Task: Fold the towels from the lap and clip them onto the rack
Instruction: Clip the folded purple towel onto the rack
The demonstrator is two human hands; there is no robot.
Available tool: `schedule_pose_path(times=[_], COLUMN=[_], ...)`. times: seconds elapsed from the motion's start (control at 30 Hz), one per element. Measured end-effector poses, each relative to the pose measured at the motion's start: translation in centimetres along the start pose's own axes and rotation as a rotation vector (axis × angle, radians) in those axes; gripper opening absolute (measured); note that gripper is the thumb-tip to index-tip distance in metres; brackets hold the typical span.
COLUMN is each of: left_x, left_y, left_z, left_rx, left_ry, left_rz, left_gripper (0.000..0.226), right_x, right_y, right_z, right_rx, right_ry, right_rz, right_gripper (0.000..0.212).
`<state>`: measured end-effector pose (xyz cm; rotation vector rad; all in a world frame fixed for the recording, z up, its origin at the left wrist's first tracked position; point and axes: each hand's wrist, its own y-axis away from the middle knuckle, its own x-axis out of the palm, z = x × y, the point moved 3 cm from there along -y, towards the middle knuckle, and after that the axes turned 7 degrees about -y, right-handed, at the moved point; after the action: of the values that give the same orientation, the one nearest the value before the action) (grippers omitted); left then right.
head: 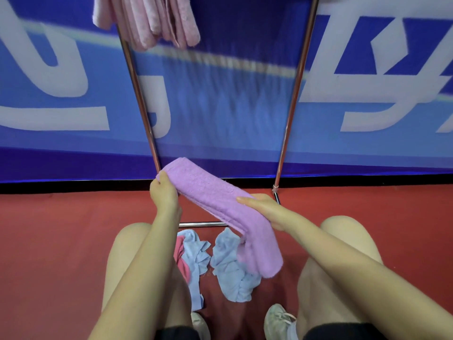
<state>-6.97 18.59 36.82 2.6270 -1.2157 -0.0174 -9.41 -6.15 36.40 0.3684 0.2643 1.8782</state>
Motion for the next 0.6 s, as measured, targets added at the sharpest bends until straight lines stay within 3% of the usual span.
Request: schedule_pose_path(times=[0.07,0.23,0.3,0.4,0.6], left_x=[-0.3,-0.2,-0.3,0.1,4.9], left_y=[0.2,0.7,1.2,2.8,8.7], left_z=[0.1,0.4,0.1,-1.3,-9.1], left_rx=[-0.056,-0.182,-0.117,0.04,0.424], left_ry=[0.061,0.074,-0.098,-0.409,-0.487], left_rz=[0.029,0.147,0.168,0.195,0.633], left_gripper=[0.022,0.017,0.007,0.026,0.027], right_x=[-0.2,-0.3,0.0,0.6,1.4], right_y=[0.5,2.2,3.2,4.9,7.1], right_z=[1.0,4.5,6.5,10.2,18.5], right_rx=[-0.011,-0.113,-0.155,-0.233,-0.309], right_ry=[0.025,0.123,0.265,0.511,0.773], right_rz=[0.019,0.018,0.012,-0.006,-0.009], right_gripper=[0.028,0.02,0.017,0.006,0.009])
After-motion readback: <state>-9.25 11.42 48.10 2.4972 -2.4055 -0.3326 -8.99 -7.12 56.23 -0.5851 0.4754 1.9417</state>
